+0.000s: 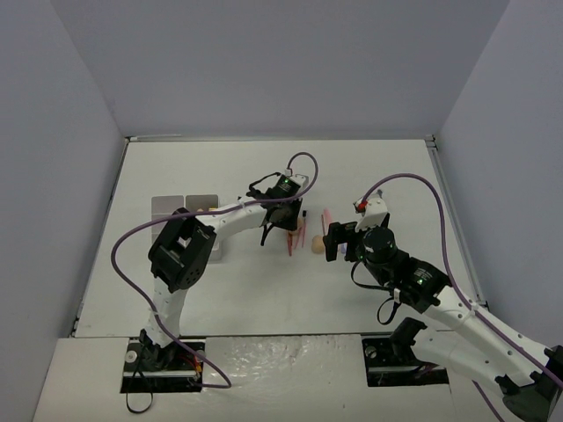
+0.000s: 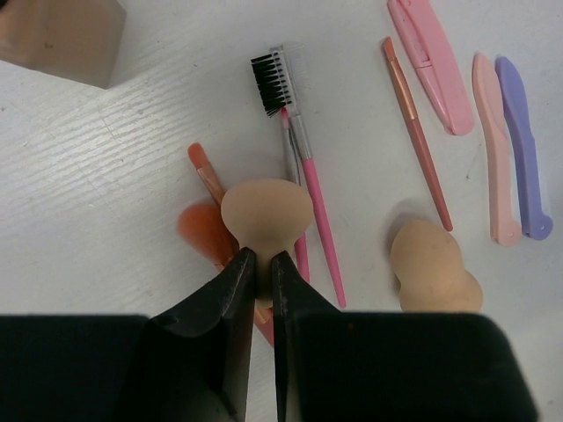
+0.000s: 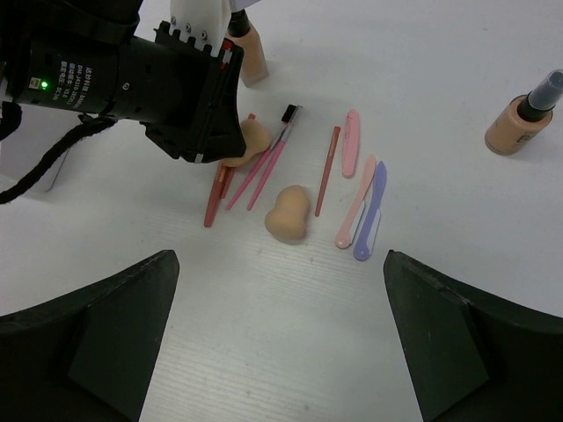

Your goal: Organize the makeup

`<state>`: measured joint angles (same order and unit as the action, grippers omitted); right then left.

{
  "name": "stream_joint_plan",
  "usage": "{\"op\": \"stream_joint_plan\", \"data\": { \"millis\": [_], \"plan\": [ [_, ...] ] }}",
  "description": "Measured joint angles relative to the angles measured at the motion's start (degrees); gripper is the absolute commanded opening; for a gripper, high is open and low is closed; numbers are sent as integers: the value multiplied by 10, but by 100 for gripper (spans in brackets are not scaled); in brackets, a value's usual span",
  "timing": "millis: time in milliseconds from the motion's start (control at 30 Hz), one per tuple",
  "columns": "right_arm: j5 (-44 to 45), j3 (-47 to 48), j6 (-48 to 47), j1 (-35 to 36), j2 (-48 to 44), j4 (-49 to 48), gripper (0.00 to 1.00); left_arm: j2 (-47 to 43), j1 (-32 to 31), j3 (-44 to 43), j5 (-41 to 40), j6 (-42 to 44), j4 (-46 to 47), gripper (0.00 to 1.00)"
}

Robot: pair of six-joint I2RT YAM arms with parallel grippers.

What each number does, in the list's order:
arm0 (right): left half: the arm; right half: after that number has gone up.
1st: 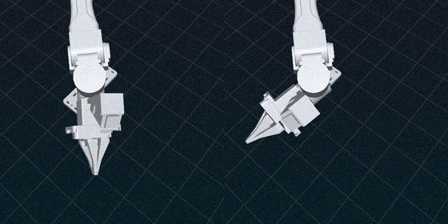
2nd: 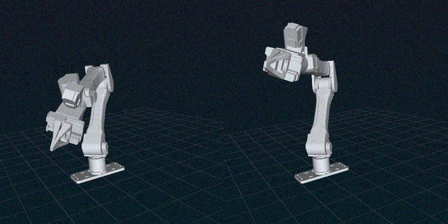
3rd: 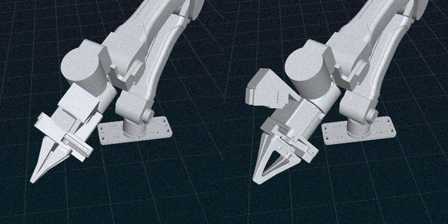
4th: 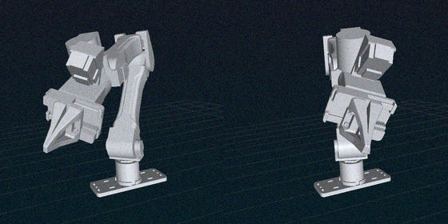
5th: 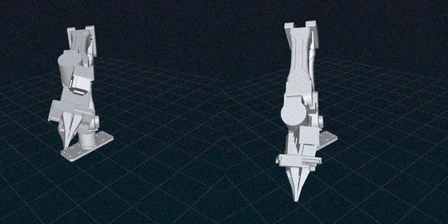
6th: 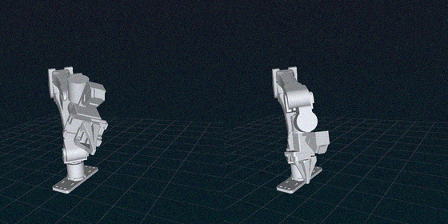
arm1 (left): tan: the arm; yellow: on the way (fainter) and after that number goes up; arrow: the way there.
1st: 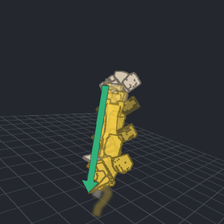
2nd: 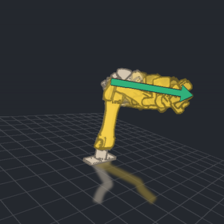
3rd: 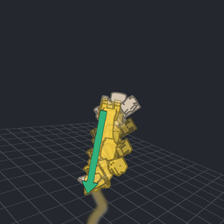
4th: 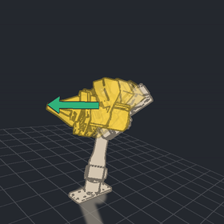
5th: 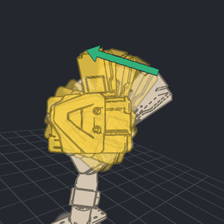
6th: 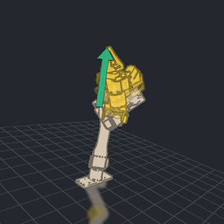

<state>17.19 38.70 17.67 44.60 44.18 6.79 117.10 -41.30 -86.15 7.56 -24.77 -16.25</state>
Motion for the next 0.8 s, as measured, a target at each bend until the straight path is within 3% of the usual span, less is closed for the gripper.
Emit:
{"op": "stream_joint_plan", "data": {
  "millis": [200,433,633,800],
  "plan": [
    [0,0,-1,0,0,1,100,-60,0,29,-21,-1,-10,0],
    [2,0,-2,0,2,2,100,-249,20,83,-106,-28,-59,0],
    [3,2,-2,0,22,3,100,-378,125,126,-165,-86,-116,0],
    [3,10,-1,0,45,3,100,-416,237,167,-186,-139,-183,0]
  ]
}}
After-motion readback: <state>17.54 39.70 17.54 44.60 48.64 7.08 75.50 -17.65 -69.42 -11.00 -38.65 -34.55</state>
